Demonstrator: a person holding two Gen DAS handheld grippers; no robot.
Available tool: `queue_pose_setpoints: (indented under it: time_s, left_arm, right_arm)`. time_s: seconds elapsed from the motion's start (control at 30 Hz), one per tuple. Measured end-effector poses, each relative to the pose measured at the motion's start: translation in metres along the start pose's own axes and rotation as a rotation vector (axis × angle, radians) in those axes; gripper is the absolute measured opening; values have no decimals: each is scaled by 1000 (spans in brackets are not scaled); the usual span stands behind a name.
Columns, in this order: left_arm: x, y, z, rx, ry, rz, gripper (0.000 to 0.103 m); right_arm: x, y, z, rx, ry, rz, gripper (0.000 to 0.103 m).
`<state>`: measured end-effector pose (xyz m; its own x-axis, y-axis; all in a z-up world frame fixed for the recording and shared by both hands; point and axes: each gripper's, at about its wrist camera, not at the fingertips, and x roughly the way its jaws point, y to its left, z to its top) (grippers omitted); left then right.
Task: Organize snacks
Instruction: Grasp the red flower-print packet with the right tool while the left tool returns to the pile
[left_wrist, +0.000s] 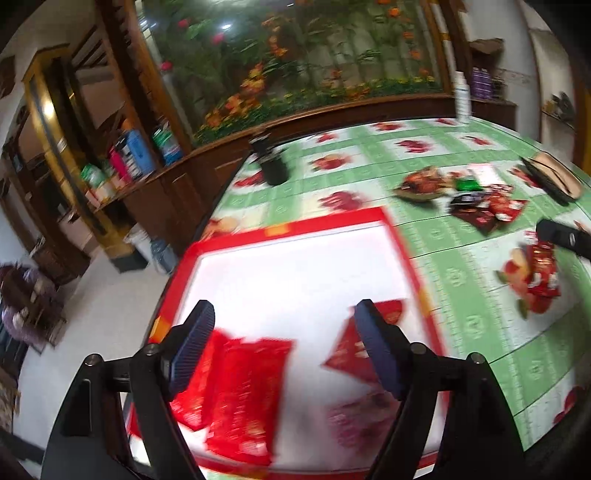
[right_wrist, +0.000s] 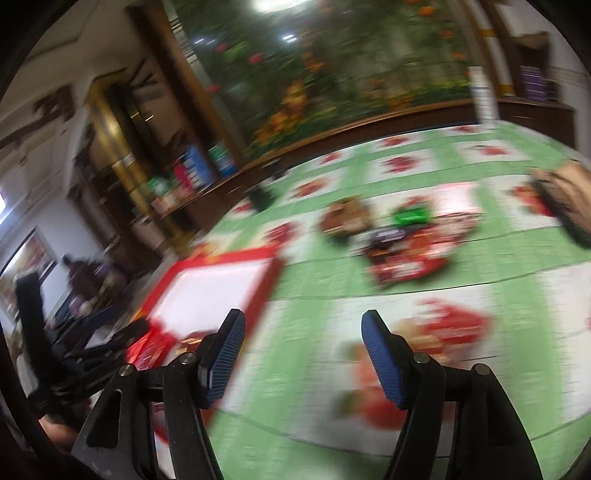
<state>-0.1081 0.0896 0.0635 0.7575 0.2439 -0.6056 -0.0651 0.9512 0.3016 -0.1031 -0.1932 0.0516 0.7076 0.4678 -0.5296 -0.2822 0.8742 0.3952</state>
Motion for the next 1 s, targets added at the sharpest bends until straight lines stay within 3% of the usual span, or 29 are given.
queue_pose_setpoints:
  time_s: [0.17,0.37,0.5,0.67,0.73,0.77,0.83,1.0]
  left_arm:
    - [-2,-44,13,102,-14,-60,79]
    - [-4,-88,19,200,-9,-138,79]
    - [-3,-93,23,224,-11,-118,79]
    - [9,-75,37,154,20,-102,79]
    - [10,-72,44,141,20,-103,79]
    - [10,-73,47,141,17,-105,79]
    - [10,-78,53,149,9,-110,79]
    - [14,-108,74,181,-4,-172,79]
  right_arm:
    - [-22,-50,9,78,-27,-94,71]
    - [-14,-76,16,128,46,-109,71]
    - [3,-67,17,106,113,-95,71]
    - [33,-36,7,-4,202,-150,70]
    - [45,-28,1,-54,240,-176,66]
    - [50,-26,-2,-69,268,-178,53]
    - [48,-25,-3,-88,265,-180,41]
    - [35,-60,6,-60,256,-242,38]
